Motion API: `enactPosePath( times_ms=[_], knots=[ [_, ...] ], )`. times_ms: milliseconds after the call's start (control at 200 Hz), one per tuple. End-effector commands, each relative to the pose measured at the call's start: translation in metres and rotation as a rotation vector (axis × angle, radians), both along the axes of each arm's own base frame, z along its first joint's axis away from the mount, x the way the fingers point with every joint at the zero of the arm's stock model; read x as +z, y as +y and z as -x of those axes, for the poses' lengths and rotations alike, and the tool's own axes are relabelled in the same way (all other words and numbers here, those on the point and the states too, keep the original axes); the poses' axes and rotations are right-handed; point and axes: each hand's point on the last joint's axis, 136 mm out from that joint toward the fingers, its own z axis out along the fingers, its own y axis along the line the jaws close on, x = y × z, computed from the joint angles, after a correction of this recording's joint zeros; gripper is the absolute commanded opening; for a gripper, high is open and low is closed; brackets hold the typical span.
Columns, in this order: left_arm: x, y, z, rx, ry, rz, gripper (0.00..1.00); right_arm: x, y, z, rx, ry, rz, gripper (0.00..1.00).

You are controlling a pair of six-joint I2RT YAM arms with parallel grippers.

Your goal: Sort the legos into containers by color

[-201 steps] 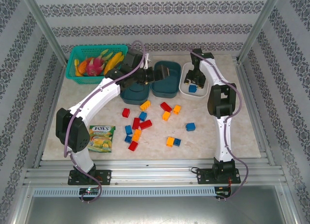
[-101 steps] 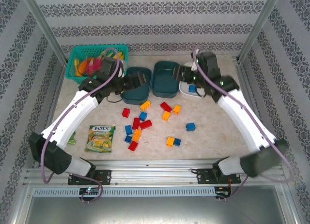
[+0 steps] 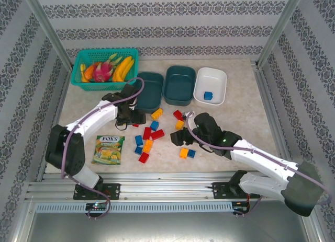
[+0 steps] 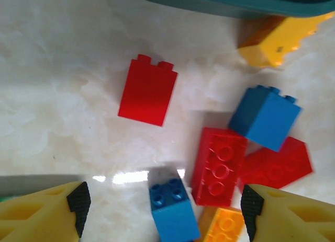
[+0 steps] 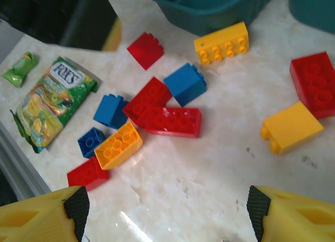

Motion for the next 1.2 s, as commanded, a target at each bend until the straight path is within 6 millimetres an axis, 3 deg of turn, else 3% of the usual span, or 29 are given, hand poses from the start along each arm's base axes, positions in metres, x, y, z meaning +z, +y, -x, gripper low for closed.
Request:
enactPosePath(
  times_ms=[0,160,485,689,954,1194],
  knots=[
    [-0.002,0.009,-0.017,-0.088,-0.015,-0.068,0.78,0.013,0.013,-0.008,0.029,-0.067,-0.049,0.81],
    [-0.027,0.009,-0.028,-0.122,0.048,-0.100,0.71,0.012,0.017,-0.011,0.032,-0.048,-0.043,0.81],
    [-0.057,0.009,-0.036,-0.129,0.091,-0.093,0.65,0.010,0.014,-0.011,0.012,-0.034,-0.036,0.80],
    [-0.062,0.000,-0.045,-0.148,0.073,-0.060,0.61,0.010,0.014,-0.017,-0.009,-0.033,-0.052,0.80],
    [-0.072,0.005,-0.049,-0.136,0.087,-0.093,0.49,0.013,0.017,-0.024,-0.018,-0.031,-0.059,0.80],
    [-0.057,0.010,-0.044,-0.116,0.047,-0.108,0.31,0.019,0.015,-0.027,-0.035,-0.036,-0.065,0.78]
  ],
)
